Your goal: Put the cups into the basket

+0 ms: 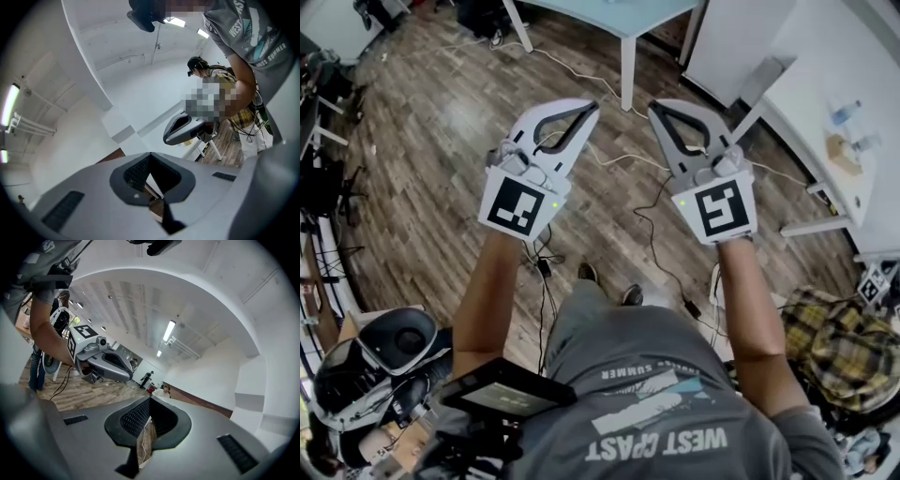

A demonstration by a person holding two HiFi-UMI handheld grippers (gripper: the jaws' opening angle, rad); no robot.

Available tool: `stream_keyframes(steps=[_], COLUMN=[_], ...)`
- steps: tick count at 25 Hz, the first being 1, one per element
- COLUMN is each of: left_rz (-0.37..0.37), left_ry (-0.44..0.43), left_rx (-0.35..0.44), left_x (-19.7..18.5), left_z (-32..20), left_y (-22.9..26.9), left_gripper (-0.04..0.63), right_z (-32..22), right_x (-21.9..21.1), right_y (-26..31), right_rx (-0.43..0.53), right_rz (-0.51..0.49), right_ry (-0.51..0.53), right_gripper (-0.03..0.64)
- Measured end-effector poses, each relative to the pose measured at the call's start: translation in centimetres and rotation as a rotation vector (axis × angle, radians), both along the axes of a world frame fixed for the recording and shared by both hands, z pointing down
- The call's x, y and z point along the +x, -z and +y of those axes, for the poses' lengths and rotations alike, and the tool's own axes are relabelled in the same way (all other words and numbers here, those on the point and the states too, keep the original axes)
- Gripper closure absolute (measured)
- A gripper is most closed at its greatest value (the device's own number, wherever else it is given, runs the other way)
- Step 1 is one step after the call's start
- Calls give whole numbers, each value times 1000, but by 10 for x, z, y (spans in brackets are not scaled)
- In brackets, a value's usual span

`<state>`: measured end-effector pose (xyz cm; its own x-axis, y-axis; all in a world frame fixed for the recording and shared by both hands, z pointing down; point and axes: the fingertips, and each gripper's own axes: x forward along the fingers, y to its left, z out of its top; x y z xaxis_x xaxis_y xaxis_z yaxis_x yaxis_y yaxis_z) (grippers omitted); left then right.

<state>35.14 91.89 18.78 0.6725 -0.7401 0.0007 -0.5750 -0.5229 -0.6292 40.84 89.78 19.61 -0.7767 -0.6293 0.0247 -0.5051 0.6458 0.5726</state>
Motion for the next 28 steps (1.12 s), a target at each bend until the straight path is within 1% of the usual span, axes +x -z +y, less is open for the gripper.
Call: stream_keyframes(steps=[5, 10, 16, 20, 25, 28], left_rz=[23, 26, 34, 43, 61, 60], left_ry=[7, -8, -43, -57, -61, -53], left_rx=[-14, -14, -7, 1, -6, -18], left_x=[-17, -47, -90, -114, -134, -143], left_z=[-28, -80, -143, -179, -213, -230], left_y=[-2, -9, -7, -5, -6, -11], left_gripper=[595, 594, 594, 594, 594, 594], right_z=[-29, -75, -137, -172, -204, -223], right_x=[-14, -40, -80, -100, -120, -130], right_y=[-4, -11, -9, -6, -6, -7], right_rx=[-18, -9, 1, 7, 0, -3], right_rz=[-17, 0, 4, 7, 21, 25], right_ry=[3, -16, -55, -86, -91, -86], right_gripper=[607, 607, 607, 607, 607, 607])
